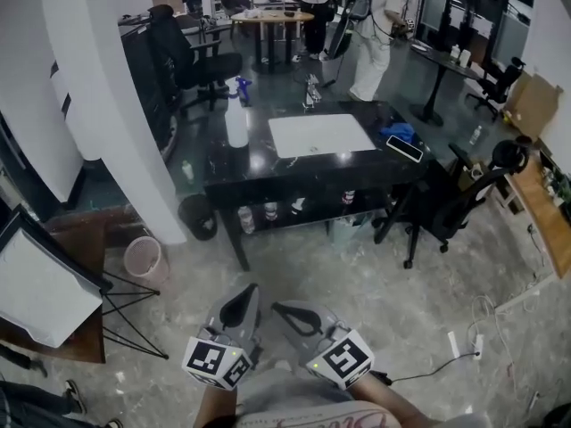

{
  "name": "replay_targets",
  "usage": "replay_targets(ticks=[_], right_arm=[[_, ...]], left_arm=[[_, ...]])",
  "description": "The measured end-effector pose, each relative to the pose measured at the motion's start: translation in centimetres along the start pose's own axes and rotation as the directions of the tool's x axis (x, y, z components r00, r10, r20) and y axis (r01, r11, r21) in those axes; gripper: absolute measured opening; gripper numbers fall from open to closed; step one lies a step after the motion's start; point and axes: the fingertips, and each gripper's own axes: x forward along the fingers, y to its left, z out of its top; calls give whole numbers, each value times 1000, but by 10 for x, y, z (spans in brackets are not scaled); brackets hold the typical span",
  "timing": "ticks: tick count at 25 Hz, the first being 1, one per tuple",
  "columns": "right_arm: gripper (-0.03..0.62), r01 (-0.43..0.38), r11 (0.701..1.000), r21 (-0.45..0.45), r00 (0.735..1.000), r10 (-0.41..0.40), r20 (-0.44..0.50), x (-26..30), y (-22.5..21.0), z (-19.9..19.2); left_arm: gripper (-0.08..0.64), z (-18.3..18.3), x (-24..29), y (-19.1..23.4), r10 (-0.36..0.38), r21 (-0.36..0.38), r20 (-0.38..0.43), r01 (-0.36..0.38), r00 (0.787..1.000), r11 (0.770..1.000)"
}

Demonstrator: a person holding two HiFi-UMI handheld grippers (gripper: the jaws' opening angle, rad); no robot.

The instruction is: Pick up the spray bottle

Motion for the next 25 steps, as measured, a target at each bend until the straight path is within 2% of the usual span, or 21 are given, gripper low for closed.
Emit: replay_targets(ticks=[8,13,25], right_arm=[[-5,24,999,38,999,-23,-40,23,-28,-10],[-4,22,998,64,999,-20,-29,45,-53,-4],[-5,-5,997,79,999,9,-49,123,-139,5]], left_arm=[[0,-3,24,30,0,-30,-4,-1,1000,1000],[0,3,41,57,21,-28,0,-20,1000,999],[0,20,114,141,75,-2,-28,-75,997,997]])
